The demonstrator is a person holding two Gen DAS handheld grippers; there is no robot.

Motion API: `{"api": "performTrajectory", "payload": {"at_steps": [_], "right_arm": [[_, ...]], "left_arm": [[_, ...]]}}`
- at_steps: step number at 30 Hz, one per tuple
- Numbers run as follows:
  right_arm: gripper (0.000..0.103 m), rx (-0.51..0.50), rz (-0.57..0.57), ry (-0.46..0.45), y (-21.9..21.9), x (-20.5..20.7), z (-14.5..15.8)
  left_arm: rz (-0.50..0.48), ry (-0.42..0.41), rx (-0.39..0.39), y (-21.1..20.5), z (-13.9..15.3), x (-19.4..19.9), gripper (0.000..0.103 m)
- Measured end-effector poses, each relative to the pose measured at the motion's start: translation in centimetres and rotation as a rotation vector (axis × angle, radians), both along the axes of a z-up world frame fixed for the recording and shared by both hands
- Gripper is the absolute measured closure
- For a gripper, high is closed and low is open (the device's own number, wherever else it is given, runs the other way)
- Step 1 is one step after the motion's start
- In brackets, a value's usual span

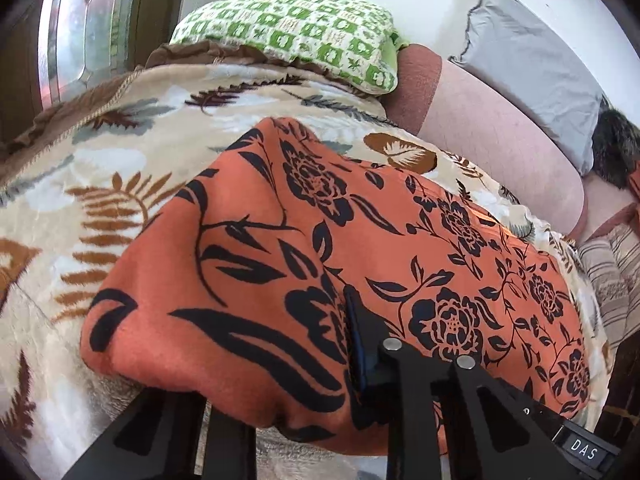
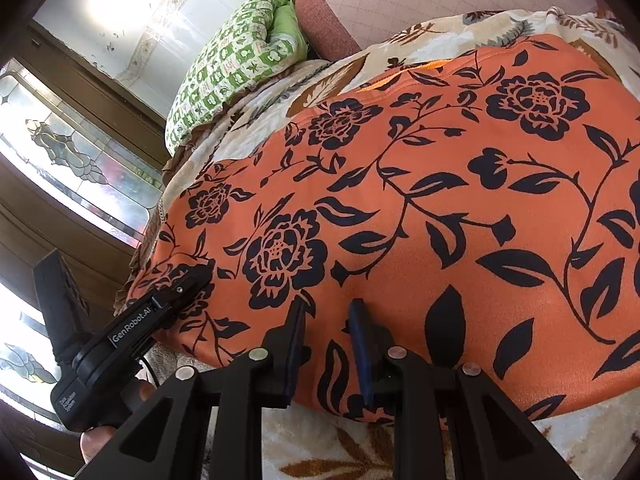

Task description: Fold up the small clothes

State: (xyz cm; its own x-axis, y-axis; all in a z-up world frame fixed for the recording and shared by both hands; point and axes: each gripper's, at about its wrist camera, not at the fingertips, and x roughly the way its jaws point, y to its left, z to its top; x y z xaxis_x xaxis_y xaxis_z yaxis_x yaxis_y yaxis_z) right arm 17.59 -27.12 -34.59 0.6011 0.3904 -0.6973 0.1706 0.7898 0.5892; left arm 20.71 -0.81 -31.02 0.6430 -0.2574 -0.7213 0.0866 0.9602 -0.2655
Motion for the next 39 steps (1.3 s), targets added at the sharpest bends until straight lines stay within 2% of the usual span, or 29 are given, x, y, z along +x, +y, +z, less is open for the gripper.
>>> {"api": "performTrajectory", "payload": {"at_steps": [7,21,28,30,34,37,39], "right_arm": [[0.076,0.007,0.002,-0.001,-0.1,0.1,-0.1],[0.077,0.024,-0.008,0.006,-0.3,-0.1,0.1],[0.076,-0.018,-0.059,-0.053,-0.2,-0.7,1.3],[0.076,-0.033,-0.034,0.001,0.2,-0.3,0.4],[0.077,-0.034,-0.013,0.002,0.0,-0.7,0.8],[0.077,-0.011,-0.075,-0.046,-2.0,-2.2,1.9],[0.077,-0.029,-0.165,-0.103,-4.4,-4.0,3.2]], "left_arm": [[-0.013,-0.028,0.058,-0.7,0.4,-0.3,0.081],[-0.009,-0.041,0.071,-0.8,0.5,-0.5,0.081],[-0.010,-0.052,0.080,-0.9,0.6,-0.6,0.081],[-0.011,-0.056,0.089,-1.1,0.7,-0.6,0.081],[-0.015,-0.078,0.100,-1.3,1.3,-0.8,0.082],[-0.033,-0.119,0.115,-2.1,2.5,-1.3,0.083],[-0.049,-0.154,0.129,-2.8,3.6,-1.7,0.084]]}}
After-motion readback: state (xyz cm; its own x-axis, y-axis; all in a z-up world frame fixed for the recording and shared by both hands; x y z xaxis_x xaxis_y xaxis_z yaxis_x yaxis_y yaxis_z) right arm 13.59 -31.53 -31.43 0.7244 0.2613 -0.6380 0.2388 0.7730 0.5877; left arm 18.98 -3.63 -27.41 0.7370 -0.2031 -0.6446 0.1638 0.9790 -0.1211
